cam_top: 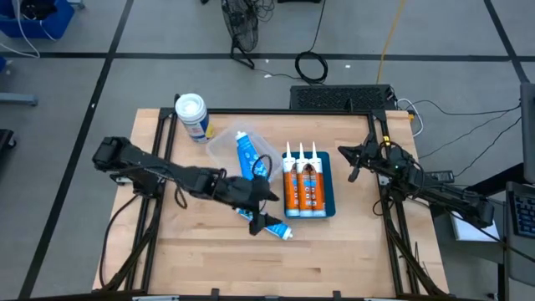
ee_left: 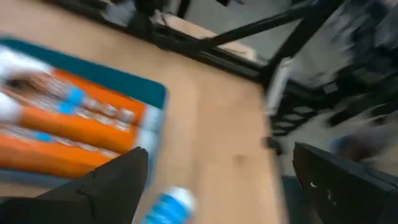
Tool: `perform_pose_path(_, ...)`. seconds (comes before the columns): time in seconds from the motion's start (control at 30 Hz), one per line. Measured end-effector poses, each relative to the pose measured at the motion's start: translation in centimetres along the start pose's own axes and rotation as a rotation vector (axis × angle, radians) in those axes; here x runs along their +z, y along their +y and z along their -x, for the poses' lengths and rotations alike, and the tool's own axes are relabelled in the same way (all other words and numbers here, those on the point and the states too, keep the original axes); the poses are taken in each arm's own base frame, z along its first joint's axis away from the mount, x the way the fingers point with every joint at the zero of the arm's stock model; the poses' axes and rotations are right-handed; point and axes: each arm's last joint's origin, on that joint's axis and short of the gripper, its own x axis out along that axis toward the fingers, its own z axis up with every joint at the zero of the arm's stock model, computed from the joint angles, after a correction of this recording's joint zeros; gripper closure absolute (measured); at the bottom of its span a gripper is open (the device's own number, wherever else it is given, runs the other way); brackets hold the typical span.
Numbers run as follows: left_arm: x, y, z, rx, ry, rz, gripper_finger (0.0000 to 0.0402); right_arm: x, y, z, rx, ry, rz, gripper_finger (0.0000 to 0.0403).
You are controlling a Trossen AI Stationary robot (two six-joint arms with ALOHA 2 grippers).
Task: Pick & place silicon tubes, Sealant and Lysol wipes
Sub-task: Put the blue sealant into the transparent bin
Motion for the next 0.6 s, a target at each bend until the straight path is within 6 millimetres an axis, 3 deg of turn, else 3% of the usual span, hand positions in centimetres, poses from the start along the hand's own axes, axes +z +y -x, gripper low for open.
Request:
perform_pose_path(0.23, -2.6, -0.8, -1.0, 0.207, 0.061, -0.290, 0.0009, 0.1, 0.0, 0.0, 0.000, -0.005, 0.000, 0.0403)
perform_pose_path(0.6, -6.8, 1.1, -6.0, 0.200, 0.258, -0.241, 0.0009, 0.0, 0.0, 0.0, 0.000, -0.002, 0.000, 0.0403)
